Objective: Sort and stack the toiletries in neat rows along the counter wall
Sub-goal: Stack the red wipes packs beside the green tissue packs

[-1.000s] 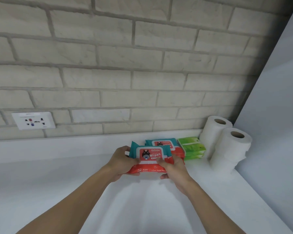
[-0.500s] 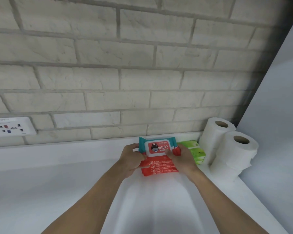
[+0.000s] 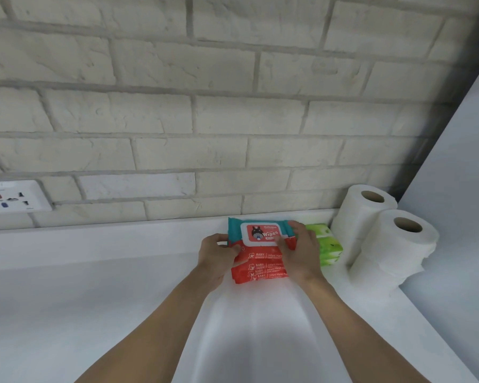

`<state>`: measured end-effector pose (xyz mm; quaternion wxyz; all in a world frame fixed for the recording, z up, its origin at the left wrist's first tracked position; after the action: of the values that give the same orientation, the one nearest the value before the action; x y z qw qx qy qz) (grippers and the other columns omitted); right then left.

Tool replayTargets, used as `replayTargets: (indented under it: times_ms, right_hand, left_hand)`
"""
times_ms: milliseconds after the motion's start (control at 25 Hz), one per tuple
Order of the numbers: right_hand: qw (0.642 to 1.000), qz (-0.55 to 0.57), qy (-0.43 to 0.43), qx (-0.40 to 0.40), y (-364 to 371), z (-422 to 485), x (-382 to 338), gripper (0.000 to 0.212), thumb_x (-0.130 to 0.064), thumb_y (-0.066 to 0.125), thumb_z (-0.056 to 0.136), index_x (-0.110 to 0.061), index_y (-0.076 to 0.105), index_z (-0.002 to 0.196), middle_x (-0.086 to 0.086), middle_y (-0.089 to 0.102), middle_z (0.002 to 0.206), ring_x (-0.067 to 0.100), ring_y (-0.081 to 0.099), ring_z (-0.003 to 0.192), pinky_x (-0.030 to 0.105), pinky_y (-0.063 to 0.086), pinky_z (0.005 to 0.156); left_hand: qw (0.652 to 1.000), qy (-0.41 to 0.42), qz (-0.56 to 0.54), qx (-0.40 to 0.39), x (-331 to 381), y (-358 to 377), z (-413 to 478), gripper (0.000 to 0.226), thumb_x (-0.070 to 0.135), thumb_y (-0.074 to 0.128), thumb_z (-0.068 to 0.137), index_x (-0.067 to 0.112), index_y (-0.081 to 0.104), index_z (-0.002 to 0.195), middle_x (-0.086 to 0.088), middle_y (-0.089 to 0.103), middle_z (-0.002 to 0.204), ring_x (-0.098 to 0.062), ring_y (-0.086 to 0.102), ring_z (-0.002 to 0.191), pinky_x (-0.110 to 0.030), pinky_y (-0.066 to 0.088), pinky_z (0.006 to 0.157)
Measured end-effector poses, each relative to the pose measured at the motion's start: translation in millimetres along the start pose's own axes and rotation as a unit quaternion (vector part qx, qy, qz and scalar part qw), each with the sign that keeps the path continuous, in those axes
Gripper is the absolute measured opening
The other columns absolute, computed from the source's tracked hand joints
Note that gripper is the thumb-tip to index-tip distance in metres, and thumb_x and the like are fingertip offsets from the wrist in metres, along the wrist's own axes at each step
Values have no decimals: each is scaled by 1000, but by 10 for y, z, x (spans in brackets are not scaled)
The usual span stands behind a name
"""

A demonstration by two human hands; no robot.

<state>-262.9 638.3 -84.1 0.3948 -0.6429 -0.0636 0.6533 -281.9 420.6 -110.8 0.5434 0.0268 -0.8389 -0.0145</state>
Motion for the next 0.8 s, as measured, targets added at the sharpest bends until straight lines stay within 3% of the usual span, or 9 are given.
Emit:
replayTargets:
  times_ms: [80, 240, 400, 640, 800]
  right_hand:
    - [997, -74, -25, 28, -60, -34, -52, 32, -37, 58, 94, -28, 59, 125, 4, 44, 129, 25, 38, 120, 31, 33, 100]
    - [988, -114, -103, 20, 14, -138, -250, 21, -33, 54, 96, -26, 68, 110, 1, 58, 114, 23, 46, 109, 23, 26, 87]
    - [980, -143, -139, 17, 86, -288, -337, 34, -45, 57, 92, -32, 61, 122, -2, 55, 124, 20, 46, 116, 33, 37, 101]
    - [976, -154, -141, -56, 177, -365, -422, 46, -52, 51, 92, -37, 47, 136, -4, 40, 143, 19, 33, 134, 33, 28, 113]
    - [972, -174, -130, -87, 199, -362, -429, 50, -55, 47, 94, -35, 43, 140, -2, 36, 148, 21, 28, 139, 36, 25, 116]
  left_hand:
    - [999, -22, -23, 2, -55, 9, -33, 26, 3, 62, 90, 9, 52, 113, -15, 60, 115, -31, 65, 98, -42, 61, 72]
    - [997, -52, -59, 12, -146, -2, -56, 27, 5, 59, 91, 9, 50, 117, -17, 58, 118, -33, 63, 102, -46, 60, 77]
    - [996, -57, -68, 15, -171, 13, -66, 29, 5, 57, 93, 8, 50, 121, -16, 59, 117, -30, 63, 98, -45, 60, 77]
    - [993, -77, -89, -21, -218, 47, -143, 24, 5, 51, 96, 5, 47, 120, -14, 64, 102, -28, 70, 79, -45, 61, 73]
    - [998, -58, -10, -4, -185, -48, -178, 24, 17, 54, 97, 9, 50, 119, -9, 65, 99, -23, 70, 79, -35, 59, 61]
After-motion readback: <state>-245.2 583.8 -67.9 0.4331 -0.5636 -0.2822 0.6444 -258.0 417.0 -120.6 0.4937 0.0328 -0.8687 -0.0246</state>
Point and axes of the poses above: each hand's wrist, its own z-axis towards the middle knuckle, its own y-axis out of the palm, x = y × z, the point moved 10 cm from there along z, towards the middle knuckle
